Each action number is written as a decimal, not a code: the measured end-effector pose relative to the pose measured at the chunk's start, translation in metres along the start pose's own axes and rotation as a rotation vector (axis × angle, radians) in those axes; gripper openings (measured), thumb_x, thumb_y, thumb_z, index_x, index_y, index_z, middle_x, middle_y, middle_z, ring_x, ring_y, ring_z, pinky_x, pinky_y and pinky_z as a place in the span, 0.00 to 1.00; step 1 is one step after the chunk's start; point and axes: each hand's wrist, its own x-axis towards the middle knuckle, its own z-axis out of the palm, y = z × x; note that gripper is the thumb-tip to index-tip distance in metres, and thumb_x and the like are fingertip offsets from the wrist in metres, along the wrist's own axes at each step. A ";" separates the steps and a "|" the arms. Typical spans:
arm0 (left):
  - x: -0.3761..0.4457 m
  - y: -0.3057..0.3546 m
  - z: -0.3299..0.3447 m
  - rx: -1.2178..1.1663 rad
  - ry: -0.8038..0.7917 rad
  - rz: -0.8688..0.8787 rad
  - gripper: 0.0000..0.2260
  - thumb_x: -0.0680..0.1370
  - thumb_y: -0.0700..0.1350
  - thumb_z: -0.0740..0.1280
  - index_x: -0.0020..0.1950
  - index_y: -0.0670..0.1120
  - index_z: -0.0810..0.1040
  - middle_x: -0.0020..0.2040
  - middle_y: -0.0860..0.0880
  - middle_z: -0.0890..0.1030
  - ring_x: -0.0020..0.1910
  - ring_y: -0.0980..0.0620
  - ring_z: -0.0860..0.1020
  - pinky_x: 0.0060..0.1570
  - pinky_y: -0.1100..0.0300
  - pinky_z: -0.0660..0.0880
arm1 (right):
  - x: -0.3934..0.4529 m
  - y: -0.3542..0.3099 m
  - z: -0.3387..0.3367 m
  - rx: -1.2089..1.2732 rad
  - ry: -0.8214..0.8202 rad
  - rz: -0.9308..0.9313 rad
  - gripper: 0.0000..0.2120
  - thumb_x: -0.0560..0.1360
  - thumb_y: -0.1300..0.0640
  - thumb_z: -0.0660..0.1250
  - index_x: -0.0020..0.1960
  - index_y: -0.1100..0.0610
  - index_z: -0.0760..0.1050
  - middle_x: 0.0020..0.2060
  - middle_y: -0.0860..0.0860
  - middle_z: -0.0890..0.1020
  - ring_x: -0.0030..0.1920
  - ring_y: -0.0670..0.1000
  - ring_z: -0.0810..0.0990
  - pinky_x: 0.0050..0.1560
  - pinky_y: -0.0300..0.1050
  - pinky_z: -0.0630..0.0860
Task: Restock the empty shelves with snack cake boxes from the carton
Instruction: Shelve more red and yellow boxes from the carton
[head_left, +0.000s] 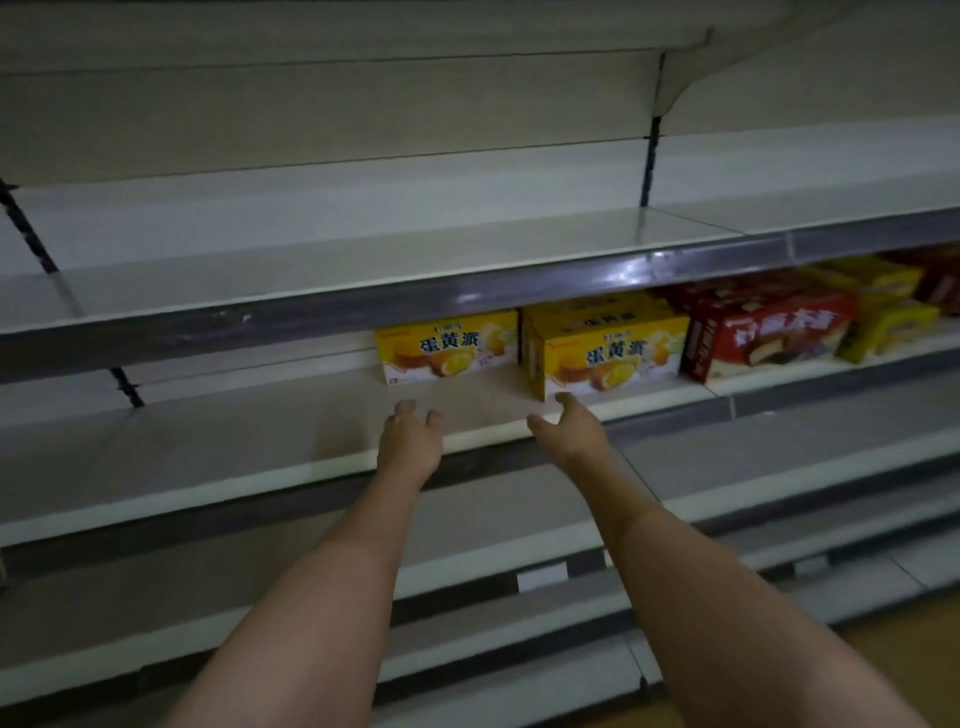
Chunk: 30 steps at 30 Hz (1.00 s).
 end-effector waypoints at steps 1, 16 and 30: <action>-0.011 0.000 0.000 0.012 -0.010 0.020 0.22 0.82 0.50 0.56 0.73 0.43 0.63 0.71 0.40 0.67 0.68 0.40 0.68 0.63 0.52 0.66 | -0.015 0.007 -0.006 0.019 0.015 0.023 0.29 0.78 0.49 0.63 0.75 0.58 0.60 0.69 0.58 0.70 0.67 0.59 0.70 0.62 0.49 0.70; -0.171 -0.010 0.109 0.044 -0.445 0.081 0.23 0.83 0.53 0.53 0.70 0.38 0.68 0.67 0.38 0.71 0.63 0.39 0.72 0.59 0.52 0.69 | -0.200 0.168 -0.097 0.065 0.278 0.469 0.30 0.77 0.47 0.63 0.75 0.57 0.59 0.70 0.56 0.69 0.68 0.58 0.70 0.66 0.54 0.70; -0.407 0.127 0.296 0.083 -0.901 0.386 0.24 0.82 0.57 0.51 0.70 0.43 0.68 0.68 0.41 0.72 0.65 0.41 0.71 0.63 0.49 0.69 | -0.378 0.335 -0.290 0.131 0.677 0.896 0.28 0.76 0.47 0.64 0.73 0.54 0.63 0.68 0.52 0.71 0.65 0.55 0.72 0.63 0.52 0.72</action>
